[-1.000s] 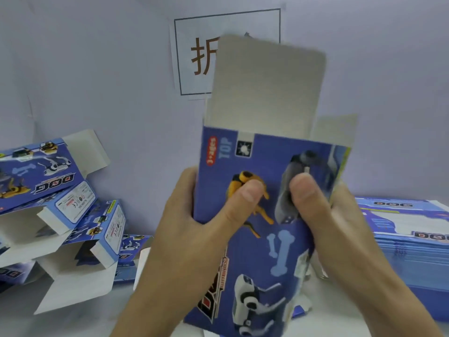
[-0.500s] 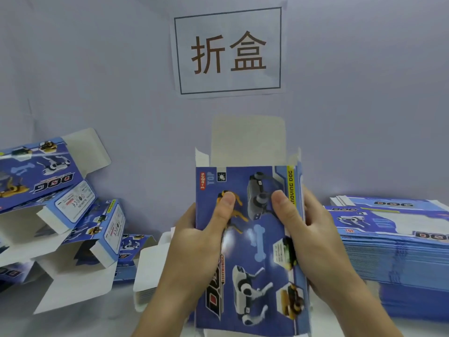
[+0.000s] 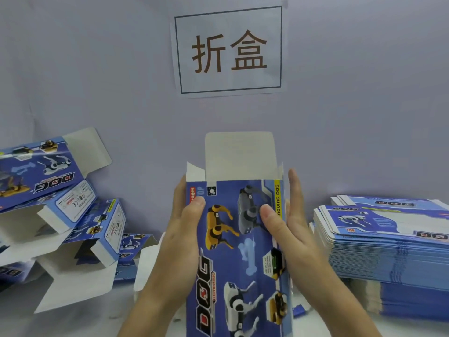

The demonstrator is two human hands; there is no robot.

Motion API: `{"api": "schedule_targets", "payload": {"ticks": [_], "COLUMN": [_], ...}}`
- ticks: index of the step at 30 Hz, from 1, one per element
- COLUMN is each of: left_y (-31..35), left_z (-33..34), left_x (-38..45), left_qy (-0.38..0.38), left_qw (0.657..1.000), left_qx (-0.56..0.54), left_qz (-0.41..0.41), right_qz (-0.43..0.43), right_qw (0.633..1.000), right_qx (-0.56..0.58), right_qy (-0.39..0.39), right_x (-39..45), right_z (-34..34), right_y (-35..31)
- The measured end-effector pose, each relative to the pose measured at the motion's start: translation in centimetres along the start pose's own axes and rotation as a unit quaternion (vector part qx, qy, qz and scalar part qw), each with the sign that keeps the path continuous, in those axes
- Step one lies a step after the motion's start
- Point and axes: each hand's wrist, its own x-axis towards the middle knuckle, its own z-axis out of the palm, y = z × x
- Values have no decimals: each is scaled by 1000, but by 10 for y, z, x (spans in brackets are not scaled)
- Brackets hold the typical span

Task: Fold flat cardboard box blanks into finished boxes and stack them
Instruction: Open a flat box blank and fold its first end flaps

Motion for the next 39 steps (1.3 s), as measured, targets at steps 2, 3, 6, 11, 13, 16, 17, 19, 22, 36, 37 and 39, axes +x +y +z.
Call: {"api": "schedule_targets", "payload": {"ticks": [2,3,6,11,13,16,17,19,22,36,37,39], "left_y": [-3,-7,-10,-8,-8,-8,-8,-9,-12,-22,-20,-16], "left_z": [8,9,13,11,11,15,17,17,16,15,14,9], "left_x": [-10,-12,-7,-9,-9,-11,-11,-11,-10,-8,-7,-4], "left_qy": [5,7,24,51,51,38,34,37,21,27,35,41], "left_qw": [1000,1000,998,995,993,992,991,991,992,997,995,993], "left_qx": [0,6,11,3,-1,-10,-14,-15,-45,1,27,52], "left_qz": [9,28,59,88,105,123,126,131,115,79,87,100], "right_qz": [-23,-34,-77,-135,-123,-80,-72,-63,-47,9,20,32], "right_qw": [1000,999,995,986,991,997,997,998,995,995,995,996], "right_qx": [3,-4,-52,-87,-50,-9,-2,19,90,83,73,43], "right_qy": [13,15,28,36,32,10,8,5,-13,54,62,64], "right_x": [-1,-1,-1,-3,-1,1,1,0,-2,4,4,3], "right_z": [0,0,3,8,6,2,1,0,-1,3,2,3], "right_y": [0,-1,-3,0,-1,-2,-2,-3,-5,-13,-15,-19]}}
